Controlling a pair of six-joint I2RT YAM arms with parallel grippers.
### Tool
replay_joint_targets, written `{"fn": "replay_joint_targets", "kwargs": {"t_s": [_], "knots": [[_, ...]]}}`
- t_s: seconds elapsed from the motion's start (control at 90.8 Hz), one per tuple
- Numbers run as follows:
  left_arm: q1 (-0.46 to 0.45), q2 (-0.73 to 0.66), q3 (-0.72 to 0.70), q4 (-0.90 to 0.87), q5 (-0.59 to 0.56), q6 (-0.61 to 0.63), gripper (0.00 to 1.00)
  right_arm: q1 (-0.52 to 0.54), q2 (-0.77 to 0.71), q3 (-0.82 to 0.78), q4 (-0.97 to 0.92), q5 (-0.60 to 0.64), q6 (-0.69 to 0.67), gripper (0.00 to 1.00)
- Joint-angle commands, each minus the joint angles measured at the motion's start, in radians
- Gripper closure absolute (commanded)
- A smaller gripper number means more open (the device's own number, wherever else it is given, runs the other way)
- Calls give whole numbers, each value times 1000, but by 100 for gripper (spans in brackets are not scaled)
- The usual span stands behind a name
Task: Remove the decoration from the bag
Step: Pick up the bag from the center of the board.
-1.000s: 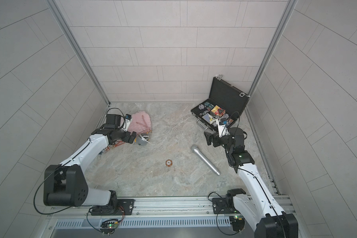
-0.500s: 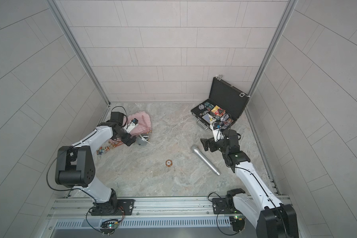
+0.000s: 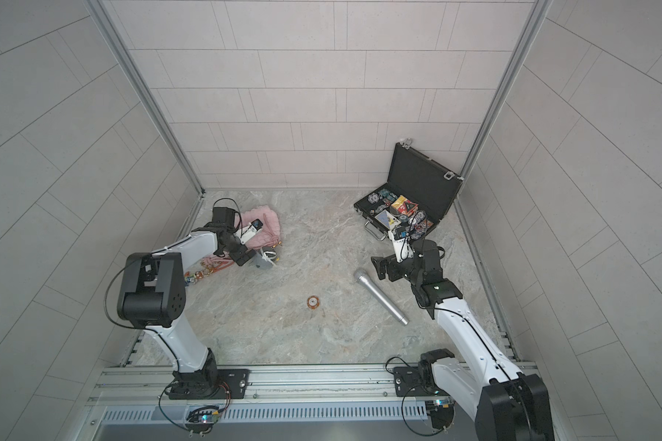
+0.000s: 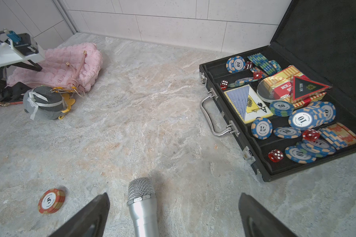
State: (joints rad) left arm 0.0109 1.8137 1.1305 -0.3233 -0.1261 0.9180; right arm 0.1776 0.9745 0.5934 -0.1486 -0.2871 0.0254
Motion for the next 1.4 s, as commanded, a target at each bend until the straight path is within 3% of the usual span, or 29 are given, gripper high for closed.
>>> {"fn": "replay_joint_targets", "kwargs": {"t_s": [0.0, 0.319, 0.429, 0.528, 0.583, 0.638, 0.98, 1.387], "knots": [[-1, 20, 27, 35, -30, 29, 8, 5, 9, 2, 19, 13, -10, 1], [-23, 19, 24, 83, -62, 16, 59, 5, 26, 2, 48, -6, 21, 6], [-37, 1, 23, 80, -69, 7, 66, 5, 26, 7, 60, -16, 34, 7], [-40, -6, 26, 62, -71, -17, 87, 5, 26, 19, 64, -35, 40, 8], [-40, -9, 24, 52, -69, -25, 90, 4, 24, 26, 65, -46, 41, 9], [-41, -18, 24, 40, -71, -40, 99, 5, 23, 26, 66, -53, 43, 9], [-42, -154, 96, -185, -8, -193, 100, 21, 35, 74, 103, -124, 73, 11], [-43, -373, 121, -338, 335, -524, 100, 128, 103, 182, 115, -180, 61, 13]]}}
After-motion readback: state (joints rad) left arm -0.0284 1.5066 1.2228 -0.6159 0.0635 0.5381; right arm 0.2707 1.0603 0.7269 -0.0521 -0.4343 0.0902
